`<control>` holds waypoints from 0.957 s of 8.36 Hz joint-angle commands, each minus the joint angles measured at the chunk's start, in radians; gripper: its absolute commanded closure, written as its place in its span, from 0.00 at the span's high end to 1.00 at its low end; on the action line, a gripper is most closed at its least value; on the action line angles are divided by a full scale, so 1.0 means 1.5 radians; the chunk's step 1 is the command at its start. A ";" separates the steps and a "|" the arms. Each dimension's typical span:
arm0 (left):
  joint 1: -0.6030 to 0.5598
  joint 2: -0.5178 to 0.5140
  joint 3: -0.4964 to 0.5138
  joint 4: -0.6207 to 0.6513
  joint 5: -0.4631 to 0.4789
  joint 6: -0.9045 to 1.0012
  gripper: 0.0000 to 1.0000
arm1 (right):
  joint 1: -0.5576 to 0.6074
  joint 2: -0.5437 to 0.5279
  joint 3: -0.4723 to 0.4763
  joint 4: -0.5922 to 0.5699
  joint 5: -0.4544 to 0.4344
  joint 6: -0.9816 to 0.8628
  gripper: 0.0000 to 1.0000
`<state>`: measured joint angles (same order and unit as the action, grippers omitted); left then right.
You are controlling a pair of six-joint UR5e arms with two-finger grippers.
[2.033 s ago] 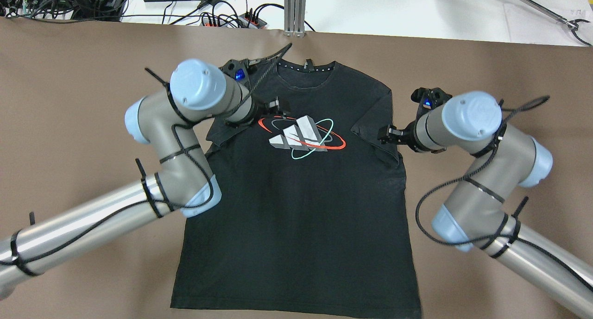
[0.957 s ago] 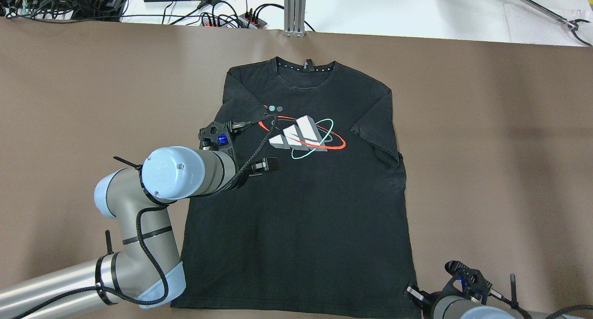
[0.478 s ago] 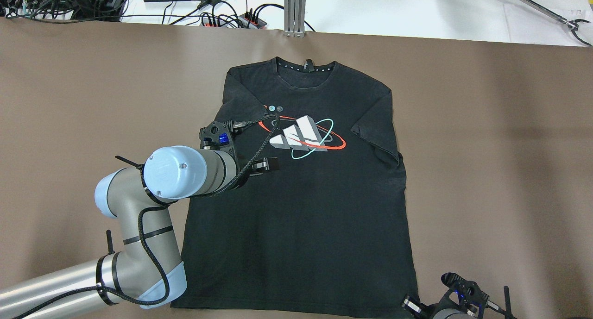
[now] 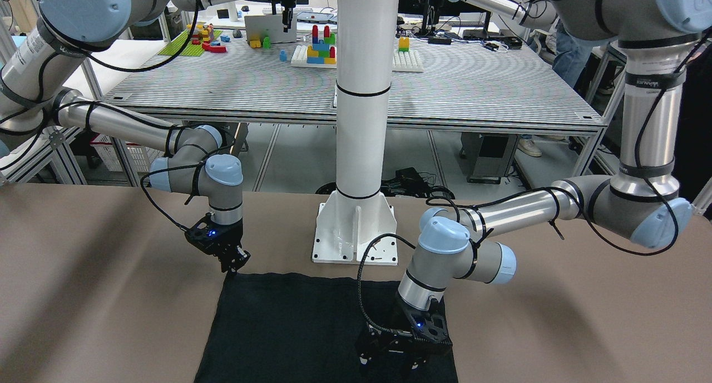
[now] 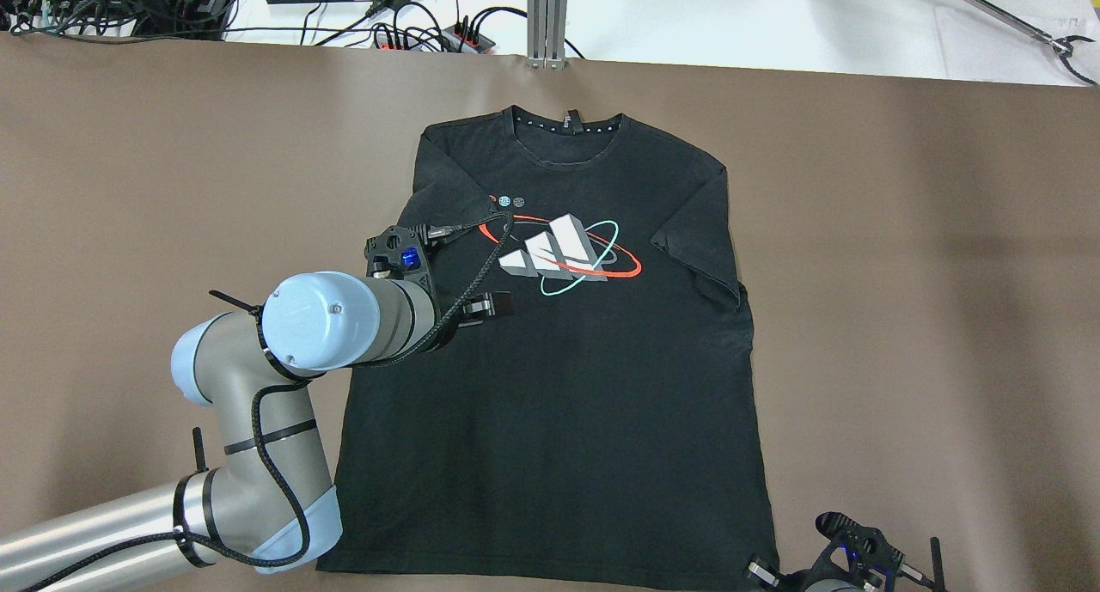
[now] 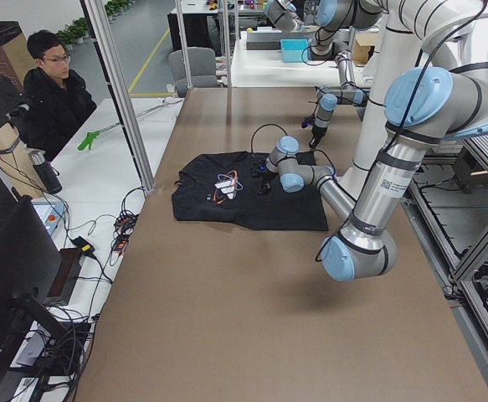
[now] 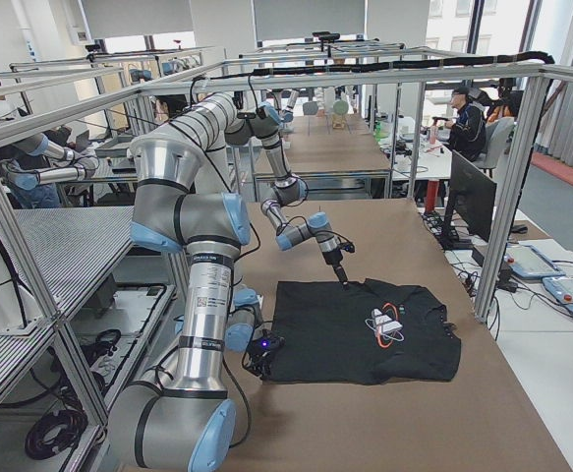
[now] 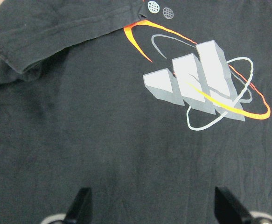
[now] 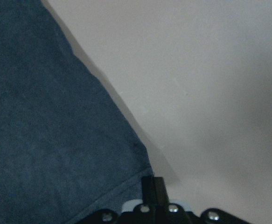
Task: Fold clothes
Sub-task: 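Position both grippers at the hem corners and grasp the hem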
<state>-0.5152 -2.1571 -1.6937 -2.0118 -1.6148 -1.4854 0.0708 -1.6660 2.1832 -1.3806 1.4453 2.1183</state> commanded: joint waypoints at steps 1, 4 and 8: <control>0.001 0.041 -0.030 0.006 -0.001 -0.044 0.92 | -0.002 -0.005 0.016 0.000 -0.005 0.000 0.00; 0.064 0.237 -0.196 0.016 -0.001 -0.108 0.91 | 0.001 -0.009 0.042 -0.001 0.006 -0.008 0.00; 0.204 0.384 -0.279 0.026 0.074 -0.224 0.74 | -0.001 -0.007 0.043 0.000 0.006 -0.007 0.00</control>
<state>-0.3151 -1.6424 -2.0892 -1.9750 -1.5636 -1.7356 0.0690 -1.6786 2.2456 -1.3807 1.4537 2.1066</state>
